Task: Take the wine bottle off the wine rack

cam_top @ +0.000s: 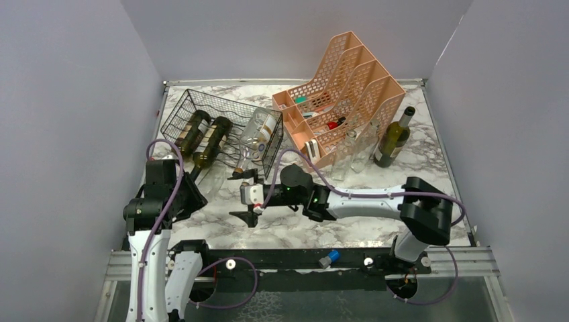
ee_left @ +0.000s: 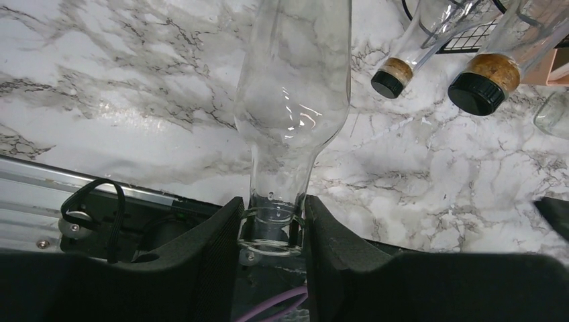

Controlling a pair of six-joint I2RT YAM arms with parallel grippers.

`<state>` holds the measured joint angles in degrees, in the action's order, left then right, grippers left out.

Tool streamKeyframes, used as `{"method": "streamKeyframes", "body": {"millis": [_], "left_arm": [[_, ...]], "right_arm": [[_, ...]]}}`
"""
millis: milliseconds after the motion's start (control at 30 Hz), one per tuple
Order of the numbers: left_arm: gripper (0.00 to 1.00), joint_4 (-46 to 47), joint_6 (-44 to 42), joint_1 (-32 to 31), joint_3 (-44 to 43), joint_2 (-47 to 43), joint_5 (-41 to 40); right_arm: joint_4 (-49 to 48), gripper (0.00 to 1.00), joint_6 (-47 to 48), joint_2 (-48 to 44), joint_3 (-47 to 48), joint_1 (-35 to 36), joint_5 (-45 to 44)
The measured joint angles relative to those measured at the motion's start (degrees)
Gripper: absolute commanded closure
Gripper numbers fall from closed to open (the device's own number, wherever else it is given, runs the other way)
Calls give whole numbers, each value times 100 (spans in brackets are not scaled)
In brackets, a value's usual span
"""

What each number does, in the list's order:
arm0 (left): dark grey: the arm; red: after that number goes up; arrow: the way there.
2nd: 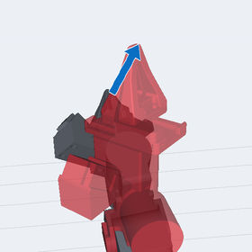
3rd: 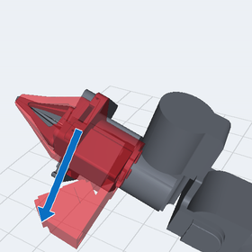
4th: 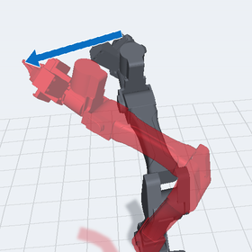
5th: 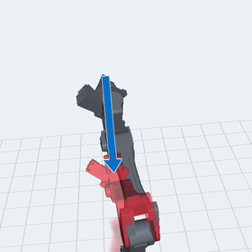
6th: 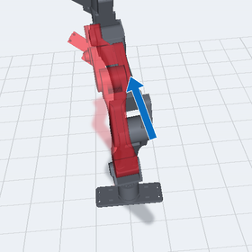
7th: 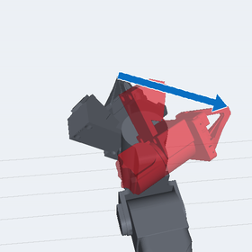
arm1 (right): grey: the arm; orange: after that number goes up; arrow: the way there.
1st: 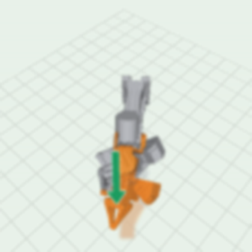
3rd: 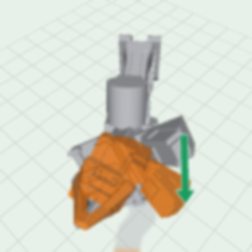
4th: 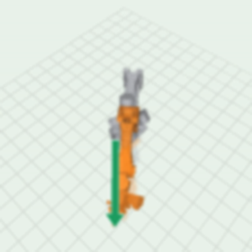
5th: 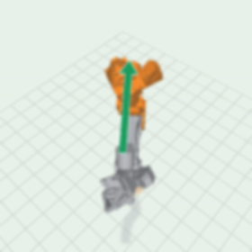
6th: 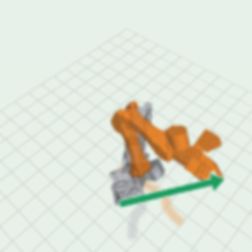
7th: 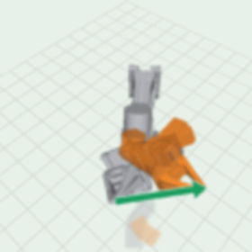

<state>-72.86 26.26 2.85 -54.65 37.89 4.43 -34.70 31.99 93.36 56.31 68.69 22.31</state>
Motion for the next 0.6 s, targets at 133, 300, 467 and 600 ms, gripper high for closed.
{"method": "streamKeyframes", "body": {"millis": [133,300,467,600], "left_arm": [[100,-120,0,0,-157,37,-9],[100,-249,0,0,-175,37,-2],[100,-352,-7,-13,-245,42,2],[100,-435,-44,-59,-396,68,-2]], "right_arm": [[-177,0,330,535,201,173,-4],[-597,0,452,1344,699,232,-98],[-1239,0,404,2236,1095,229,-389],[-1578,0,470,2756,1379,225,-584]]}}
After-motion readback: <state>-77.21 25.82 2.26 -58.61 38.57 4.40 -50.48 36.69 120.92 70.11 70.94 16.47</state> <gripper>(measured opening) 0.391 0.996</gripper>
